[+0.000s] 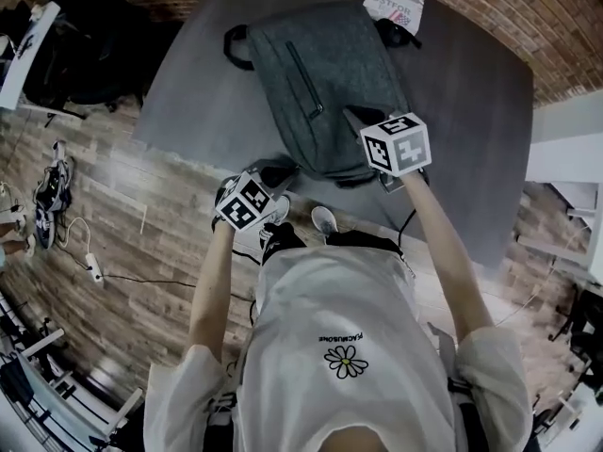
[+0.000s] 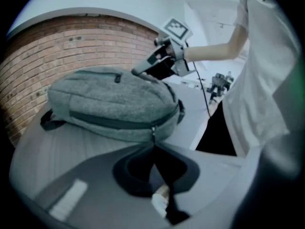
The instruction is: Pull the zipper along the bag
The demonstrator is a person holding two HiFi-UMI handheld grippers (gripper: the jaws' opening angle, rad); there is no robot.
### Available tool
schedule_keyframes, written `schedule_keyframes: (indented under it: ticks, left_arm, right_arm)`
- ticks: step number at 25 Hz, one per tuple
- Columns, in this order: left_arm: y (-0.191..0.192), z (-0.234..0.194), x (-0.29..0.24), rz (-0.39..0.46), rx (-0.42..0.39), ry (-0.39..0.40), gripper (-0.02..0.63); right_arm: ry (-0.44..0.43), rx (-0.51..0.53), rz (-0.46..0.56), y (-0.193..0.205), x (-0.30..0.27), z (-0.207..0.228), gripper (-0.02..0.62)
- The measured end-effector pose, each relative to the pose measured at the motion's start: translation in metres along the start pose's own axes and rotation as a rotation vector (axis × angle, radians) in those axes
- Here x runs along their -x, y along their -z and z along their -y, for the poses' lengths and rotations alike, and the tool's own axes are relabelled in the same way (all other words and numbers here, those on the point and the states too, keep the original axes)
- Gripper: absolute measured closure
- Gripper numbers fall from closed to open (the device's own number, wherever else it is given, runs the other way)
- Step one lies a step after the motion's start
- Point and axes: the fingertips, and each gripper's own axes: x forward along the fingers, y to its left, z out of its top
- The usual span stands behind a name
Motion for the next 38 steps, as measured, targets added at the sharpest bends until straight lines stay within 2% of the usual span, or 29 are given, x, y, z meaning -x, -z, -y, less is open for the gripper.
schedule_keyframes:
  ticks: [2, 4, 5, 7, 10, 12, 17, 23, 24, 25, 26, 31, 34, 38]
  left_arm:
    - [0.001, -0.002, 0.006, 0.005, -0.01, -0.028, 0.604]
    - [0.001, -0.004, 0.01, 0.006, -0.045, -0.043, 0.604]
    - [0.002, -0.006, 0.011, 0.004, -0.068, -0.045, 0.604]
    - [0.004, -0.011, 0.016, -0.01, -0.116, -0.043, 0.606]
    - [0.014, -0.024, 0.027, -0.048, -0.177, -0.041, 0.606]
    - [0.023, -0.036, 0.038, -0.066, -0.178, -0.045, 0.606]
    - [0.047, -0.063, 0.061, -0.063, -0.094, -0.071, 0.604]
    - [0.058, -0.089, 0.059, 0.021, -0.014, -0.126, 0.598]
    - [0.056, -0.09, 0.056, 0.039, 0.003, -0.116, 0.571]
    - [0.054, -0.09, 0.053, 0.052, 0.011, -0.1, 0.485]
    - [0.052, -0.089, 0.049, 0.056, 0.006, -0.084, 0.443]
    - [0.05, -0.086, 0.042, 0.012, -0.086, -0.018, 0.472]
    - [0.055, -0.084, 0.038, -0.01, -0.13, -0.027, 0.598]
    - [0.054, -0.082, 0.039, -0.03, -0.135, -0.042, 0.603]
  right_arm:
    - [-0.075, 0.123, -0.032, 0.012, 0.008, -0.029, 0.594]
    - [-0.185, 0.229, -0.114, 0.033, 0.013, -0.061, 0.594]
    - [-0.222, 0.262, -0.159, 0.044, 0.012, -0.074, 0.594]
    - [-0.239, 0.289, -0.212, 0.057, 0.004, -0.087, 0.594]
    - [-0.249, 0.221, -0.223, 0.055, -0.011, -0.097, 0.594]
    - [-0.245, 0.169, -0.228, 0.049, -0.025, -0.105, 0.594]
    - [-0.16, 0.117, -0.225, 0.036, -0.065, -0.124, 0.594]
    - [-0.147, 0.052, -0.214, 0.025, -0.084, -0.133, 0.595]
    - [-0.144, 0.051, -0.212, 0.025, -0.084, -0.133, 0.595]
    - [-0.14, 0.05, -0.21, 0.025, -0.084, -0.133, 0.595]
    - [-0.135, 0.047, -0.208, 0.025, -0.084, -0.133, 0.594]
    - [-0.123, 0.035, -0.199, 0.025, -0.084, -0.133, 0.594]
    - [-0.119, 0.038, -0.191, 0.026, -0.084, -0.133, 0.595]
    - [-0.121, 0.04, -0.189, 0.027, -0.082, -0.131, 0.594]
